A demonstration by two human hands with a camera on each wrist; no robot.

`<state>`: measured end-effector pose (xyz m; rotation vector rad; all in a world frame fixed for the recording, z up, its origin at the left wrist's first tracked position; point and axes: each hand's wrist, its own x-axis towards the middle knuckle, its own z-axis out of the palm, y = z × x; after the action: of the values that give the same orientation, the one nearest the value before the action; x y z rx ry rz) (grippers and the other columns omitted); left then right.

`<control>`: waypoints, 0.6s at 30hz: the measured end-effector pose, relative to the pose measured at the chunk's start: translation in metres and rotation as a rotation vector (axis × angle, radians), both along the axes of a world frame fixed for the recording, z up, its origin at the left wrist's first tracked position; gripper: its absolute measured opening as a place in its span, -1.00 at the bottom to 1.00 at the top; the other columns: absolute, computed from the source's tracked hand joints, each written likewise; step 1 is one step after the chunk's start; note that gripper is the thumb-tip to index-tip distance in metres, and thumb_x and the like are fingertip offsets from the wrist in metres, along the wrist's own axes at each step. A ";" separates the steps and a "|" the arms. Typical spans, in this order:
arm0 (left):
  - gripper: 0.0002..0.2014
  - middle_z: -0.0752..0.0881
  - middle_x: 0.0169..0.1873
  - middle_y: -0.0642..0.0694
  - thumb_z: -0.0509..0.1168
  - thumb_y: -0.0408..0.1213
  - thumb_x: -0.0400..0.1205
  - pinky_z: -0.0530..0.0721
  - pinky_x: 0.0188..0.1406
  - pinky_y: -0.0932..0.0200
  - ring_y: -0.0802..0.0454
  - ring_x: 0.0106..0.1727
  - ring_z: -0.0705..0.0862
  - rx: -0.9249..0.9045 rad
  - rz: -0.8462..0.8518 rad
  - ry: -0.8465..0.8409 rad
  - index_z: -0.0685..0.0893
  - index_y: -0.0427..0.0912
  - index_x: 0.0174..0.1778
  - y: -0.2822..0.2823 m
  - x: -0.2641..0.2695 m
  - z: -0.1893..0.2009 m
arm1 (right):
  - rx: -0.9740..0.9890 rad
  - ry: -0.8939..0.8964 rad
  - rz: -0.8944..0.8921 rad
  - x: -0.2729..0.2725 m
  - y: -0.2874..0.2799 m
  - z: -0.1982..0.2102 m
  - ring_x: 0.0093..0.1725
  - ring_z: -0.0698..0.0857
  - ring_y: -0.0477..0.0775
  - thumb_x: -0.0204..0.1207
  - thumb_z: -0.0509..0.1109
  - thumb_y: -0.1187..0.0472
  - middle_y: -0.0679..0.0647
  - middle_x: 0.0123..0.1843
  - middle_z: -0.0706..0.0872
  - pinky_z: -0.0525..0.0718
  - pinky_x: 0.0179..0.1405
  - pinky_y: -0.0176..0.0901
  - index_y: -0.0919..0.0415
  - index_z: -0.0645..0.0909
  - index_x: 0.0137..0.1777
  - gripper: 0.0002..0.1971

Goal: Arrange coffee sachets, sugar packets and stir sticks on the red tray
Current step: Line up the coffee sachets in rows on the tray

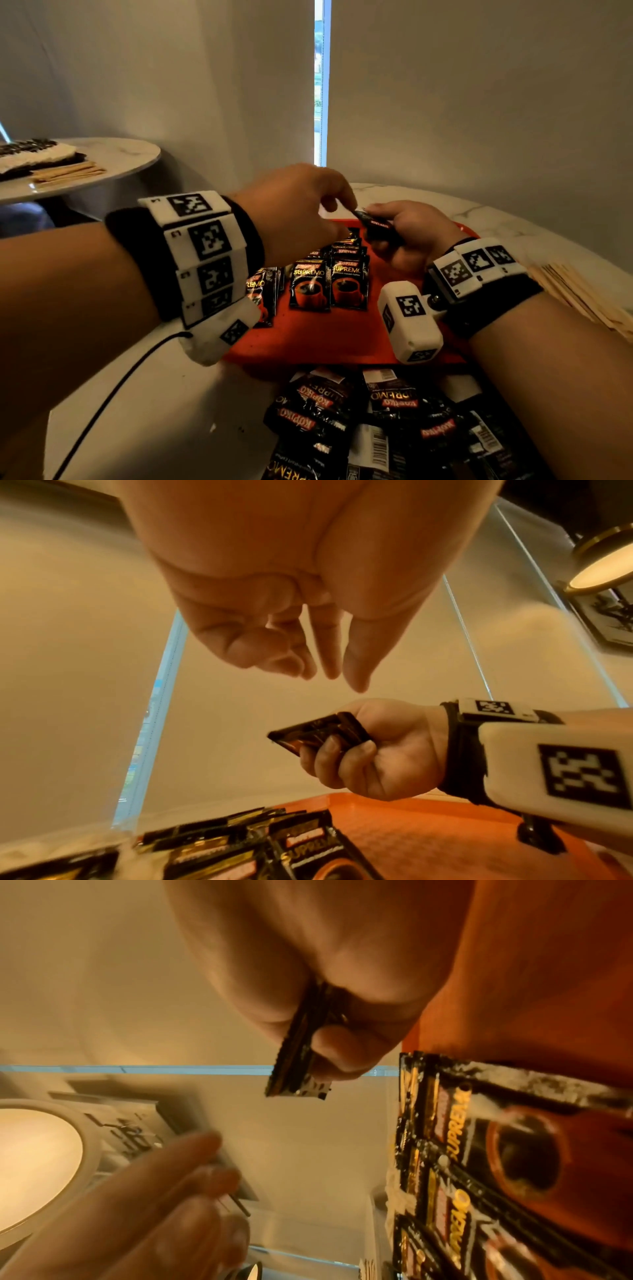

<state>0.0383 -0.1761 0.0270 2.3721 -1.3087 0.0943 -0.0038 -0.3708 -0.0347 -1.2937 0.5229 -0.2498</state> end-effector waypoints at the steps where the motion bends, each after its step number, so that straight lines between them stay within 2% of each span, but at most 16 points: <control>1: -0.66 0.61 0.04 0.26 0.47 -0.02 0.58 0.47 -0.23 0.35 0.36 -0.13 0.55 -0.010 -0.020 -0.024 0.65 0.28 0.27 -0.003 -0.001 0.000 | 0.004 -0.011 0.026 -0.001 0.004 0.002 -0.57 0.54 -0.07 0.73 0.24 0.26 0.12 -0.35 0.60 0.41 -0.72 -0.35 0.31 0.59 -0.04 -0.83; 3: -0.61 0.58 0.07 0.24 0.48 -0.02 0.57 0.49 -0.18 0.29 0.29 -0.12 0.56 0.026 -0.053 -0.081 0.65 0.29 0.31 -0.008 -0.004 0.000 | 0.007 -0.031 0.082 -0.003 0.012 0.006 -0.52 0.56 -0.05 0.71 0.22 0.29 0.14 -0.29 0.61 0.45 -0.69 -0.34 0.32 0.62 -0.05 -0.81; 5: -0.60 0.59 0.11 0.20 0.47 -0.03 0.57 0.51 -0.08 0.21 0.22 -0.04 0.55 0.070 -0.071 -0.129 0.65 0.29 0.34 -0.012 -0.004 -0.002 | -0.005 -0.036 0.133 -0.002 0.020 0.008 -0.36 0.61 0.04 0.59 0.27 0.35 0.23 -0.17 0.63 0.54 -0.52 -0.29 0.34 0.64 -0.06 -0.88; 7: -0.64 0.60 0.06 0.21 0.47 -0.05 0.57 0.50 -0.10 0.23 0.22 -0.06 0.56 0.073 -0.074 -0.139 0.69 0.27 0.30 -0.014 -0.004 -0.004 | -0.003 -0.040 0.157 -0.003 0.025 0.009 -0.15 0.61 0.16 0.39 0.34 0.36 0.32 0.01 0.61 0.54 -0.30 -0.19 0.37 0.63 0.01 -0.80; 8: -0.68 0.60 -0.01 0.23 0.47 -0.06 0.58 0.49 -0.15 0.27 0.25 -0.10 0.56 0.065 -0.069 -0.139 0.73 0.26 0.25 -0.014 -0.003 -0.005 | 0.003 -0.040 0.173 -0.003 0.027 0.010 -0.11 0.60 0.19 0.38 0.33 0.37 0.33 0.03 0.61 0.54 -0.28 -0.17 0.38 0.63 0.02 -0.78; 10: -0.75 0.56 -0.14 0.26 0.46 -0.08 0.59 0.42 -0.26 0.33 0.31 -0.17 0.54 0.042 -0.051 -0.133 0.77 0.25 0.17 -0.014 -0.001 -0.006 | 0.012 -0.051 0.204 -0.003 0.027 0.010 -0.28 0.64 0.08 0.54 0.25 0.38 0.27 -0.10 0.65 0.55 -0.48 -0.26 0.38 0.64 -0.03 -0.86; 12: -0.79 0.54 -0.19 0.29 0.47 -0.07 0.58 0.39 -0.30 0.34 0.34 -0.20 0.52 0.014 -0.040 -0.134 0.78 0.26 0.12 -0.012 0.001 -0.008 | 0.009 -0.051 0.225 -0.004 0.026 0.010 -0.44 0.60 -0.04 0.65 0.22 0.32 0.15 -0.18 0.65 0.46 -0.65 -0.31 0.34 0.65 0.01 -0.83; 16: -0.87 0.55 -0.24 0.31 0.47 -0.06 0.58 0.43 -0.28 0.32 0.33 -0.20 0.55 -0.038 -0.023 -0.111 0.81 0.21 0.03 -0.008 0.004 -0.009 | 0.058 -0.053 0.216 0.000 0.024 0.008 -0.40 0.58 -0.05 0.74 0.21 0.20 0.13 -0.13 0.65 0.42 -0.70 -0.34 0.30 0.56 0.26 -0.78; 18: -0.90 0.54 -0.28 0.32 0.47 -0.08 0.58 0.41 -0.29 0.35 0.34 -0.23 0.55 -0.061 -0.012 -0.118 0.82 0.20 -0.02 -0.007 0.006 -0.008 | 0.077 -0.039 0.189 0.001 0.024 0.008 -0.42 0.55 -0.06 0.76 0.19 0.18 0.13 -0.18 0.62 0.40 -0.72 -0.35 0.29 0.51 0.26 -0.79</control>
<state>0.0439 -0.1833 0.0186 2.3377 -1.3529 0.2709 -0.0026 -0.3466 -0.0267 -1.2518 0.3707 -0.0967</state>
